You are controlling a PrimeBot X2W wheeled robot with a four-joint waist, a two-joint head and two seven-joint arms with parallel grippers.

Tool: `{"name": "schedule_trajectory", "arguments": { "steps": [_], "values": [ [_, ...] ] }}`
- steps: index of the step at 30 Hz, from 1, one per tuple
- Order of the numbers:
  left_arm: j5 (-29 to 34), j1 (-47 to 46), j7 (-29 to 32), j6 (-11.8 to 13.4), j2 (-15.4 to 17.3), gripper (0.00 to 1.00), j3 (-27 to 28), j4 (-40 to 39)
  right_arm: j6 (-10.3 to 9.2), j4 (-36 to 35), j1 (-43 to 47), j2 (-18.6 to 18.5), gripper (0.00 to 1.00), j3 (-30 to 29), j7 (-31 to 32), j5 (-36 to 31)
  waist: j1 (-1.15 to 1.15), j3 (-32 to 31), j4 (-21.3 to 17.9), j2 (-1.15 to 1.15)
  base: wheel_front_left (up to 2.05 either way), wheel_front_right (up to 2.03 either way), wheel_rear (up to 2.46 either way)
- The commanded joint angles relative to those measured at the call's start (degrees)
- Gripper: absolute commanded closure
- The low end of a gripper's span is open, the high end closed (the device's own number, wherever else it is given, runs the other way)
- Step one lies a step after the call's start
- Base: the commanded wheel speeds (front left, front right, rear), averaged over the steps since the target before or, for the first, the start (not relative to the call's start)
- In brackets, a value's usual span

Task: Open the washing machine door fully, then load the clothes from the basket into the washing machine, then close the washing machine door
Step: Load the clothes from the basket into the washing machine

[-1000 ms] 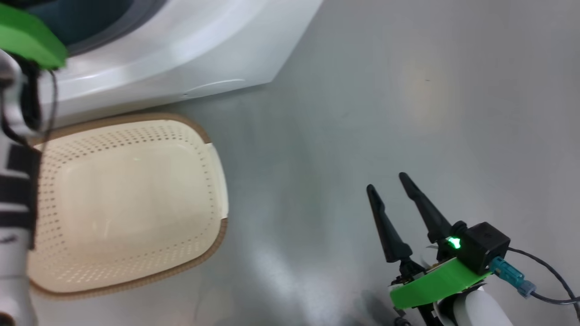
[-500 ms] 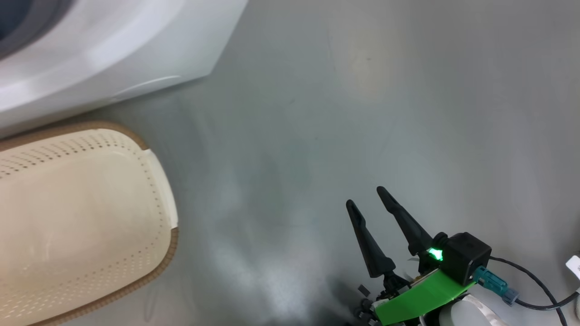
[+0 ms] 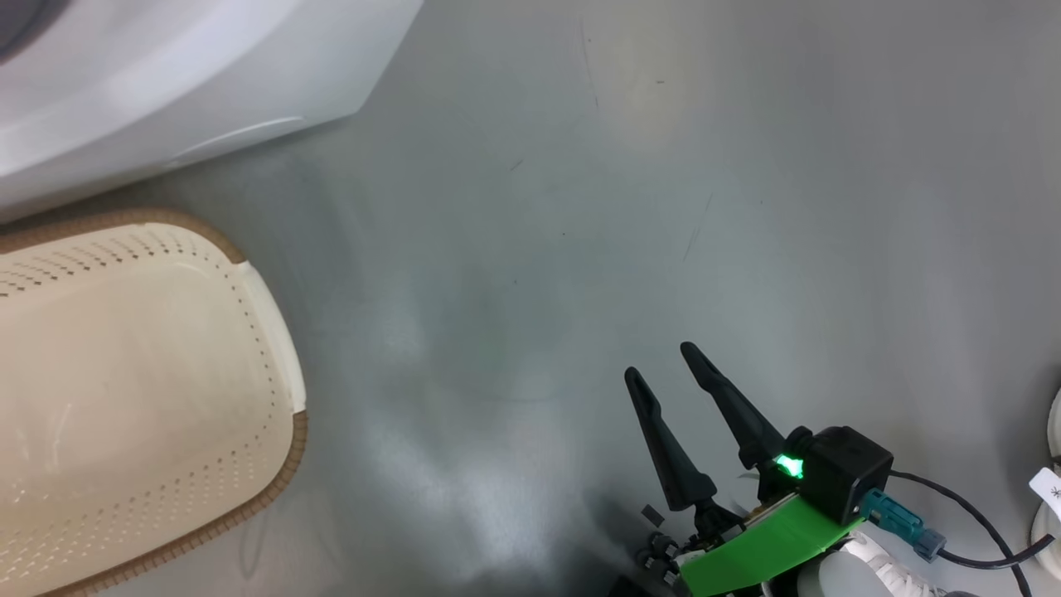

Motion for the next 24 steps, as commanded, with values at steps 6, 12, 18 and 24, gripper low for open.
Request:
{"name": "schedule_trajectory", "arguments": {
  "steps": [6, 12, 18, 24],
  "values": [
    [0.1, -0.8, 2.6, -0.3, 1.8, 0.0, -0.8, 3.3, 0.16, -0.3, 1.5, -0.5, 0.0, 1.3, -0.3, 1.0, 0.0, -0.9, 0.7, 0.0, 0.0, 0.0, 0.0],
    [-0.6, -0.4, 2.0, 0.3, 0.2, 0.0, -0.9, 5.0, 0.16, 0.1, 1.7, -0.5, 0.0, 1.3, -0.3, 1.1, 0.0, -2.2, 1.4, 0.0, 0.0, 0.0, 0.0],
    [-1.7, 1.4, -0.3, 1.4, -2.1, 0.0, -0.8, 6.4, 0.16, 0.5, 1.9, -0.5, 0.0, 0.9, -0.3, 1.1, 0.0, -4.5, 2.5, 0.0, 0.0, 0.0, 0.0],
    [-3.1, 4.2, -2.3, 1.5, -4.7, 0.0, -0.5, 7.4, 0.16, 0.9, 1.6, -0.5, 0.0, 0.3, -0.3, 0.8, 0.0, -7.2, 3.8, 0.0, 0.0, 0.0, 0.0]
  ]
}}
